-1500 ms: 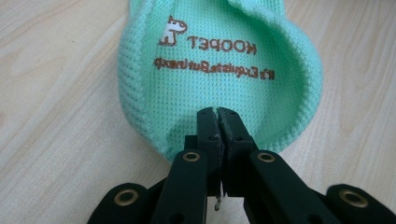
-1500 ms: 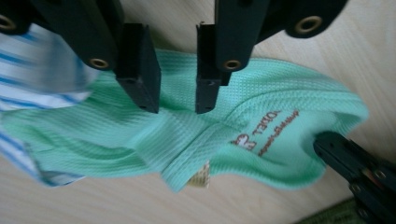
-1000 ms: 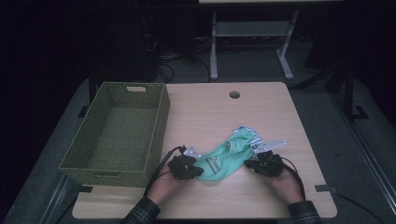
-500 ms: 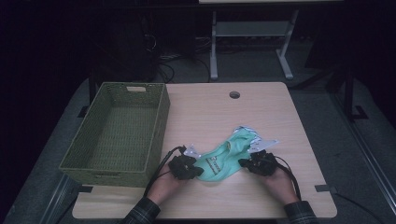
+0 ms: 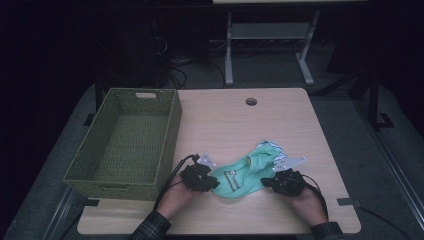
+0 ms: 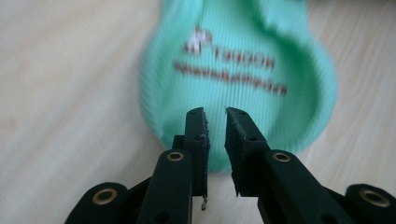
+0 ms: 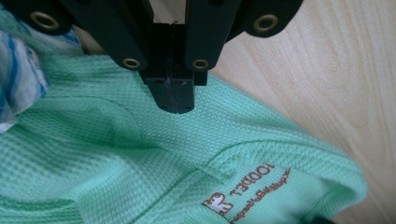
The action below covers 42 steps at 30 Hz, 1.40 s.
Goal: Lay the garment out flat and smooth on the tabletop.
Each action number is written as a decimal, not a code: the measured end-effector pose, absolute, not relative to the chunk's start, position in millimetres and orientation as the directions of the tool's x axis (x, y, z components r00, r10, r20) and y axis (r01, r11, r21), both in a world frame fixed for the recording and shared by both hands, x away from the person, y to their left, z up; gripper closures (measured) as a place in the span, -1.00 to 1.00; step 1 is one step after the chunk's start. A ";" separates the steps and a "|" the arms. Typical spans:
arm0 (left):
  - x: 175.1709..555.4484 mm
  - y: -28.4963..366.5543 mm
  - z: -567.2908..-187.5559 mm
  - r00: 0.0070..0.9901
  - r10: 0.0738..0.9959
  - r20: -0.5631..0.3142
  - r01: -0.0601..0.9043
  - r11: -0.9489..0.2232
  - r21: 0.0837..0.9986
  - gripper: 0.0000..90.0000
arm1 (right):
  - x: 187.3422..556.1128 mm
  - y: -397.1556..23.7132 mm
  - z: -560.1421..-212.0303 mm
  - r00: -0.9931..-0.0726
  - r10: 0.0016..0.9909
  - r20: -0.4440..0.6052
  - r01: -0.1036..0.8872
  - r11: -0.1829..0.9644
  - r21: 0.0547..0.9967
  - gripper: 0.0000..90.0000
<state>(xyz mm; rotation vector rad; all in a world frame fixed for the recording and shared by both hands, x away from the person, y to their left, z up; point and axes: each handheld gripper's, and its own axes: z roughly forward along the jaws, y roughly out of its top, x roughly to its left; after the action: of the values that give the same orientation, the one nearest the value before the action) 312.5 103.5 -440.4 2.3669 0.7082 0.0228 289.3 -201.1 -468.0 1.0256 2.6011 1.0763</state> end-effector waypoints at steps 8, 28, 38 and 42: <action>353.0 78.1 -418.8 0.864 0.482 -0.145 0.451 -0.615 0.647 0.71 | 289.8 -200.5 -467.4 -0.764 0.637 0.105 0.530 0.525 0.666 1.00; 413.1 -11.6 -442.3 0.904 0.395 -0.167 0.403 -0.651 0.643 0.68 | 289.9 -199.6 -466.7 -0.767 0.634 0.098 0.526 0.535 0.661 1.00; 418.9 2.4 -438.1 0.886 0.442 -0.140 0.427 -0.659 0.618 0.99 | 289.6 -199.2 -465.7 -0.774 0.629 0.073 0.511 0.553 0.658 1.00; 419.7 16.9 -436.0 0.860 0.488 -0.152 0.468 -0.633 0.616 0.99 | 289.7 -202.4 -464.6 -0.766 0.641 0.056 0.514 0.558 0.652 1.00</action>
<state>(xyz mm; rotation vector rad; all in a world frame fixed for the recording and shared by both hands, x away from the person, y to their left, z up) 419.7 16.9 -436.0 2.3552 0.6896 0.0379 289.7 -202.4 -464.6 0.9759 2.6027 0.9967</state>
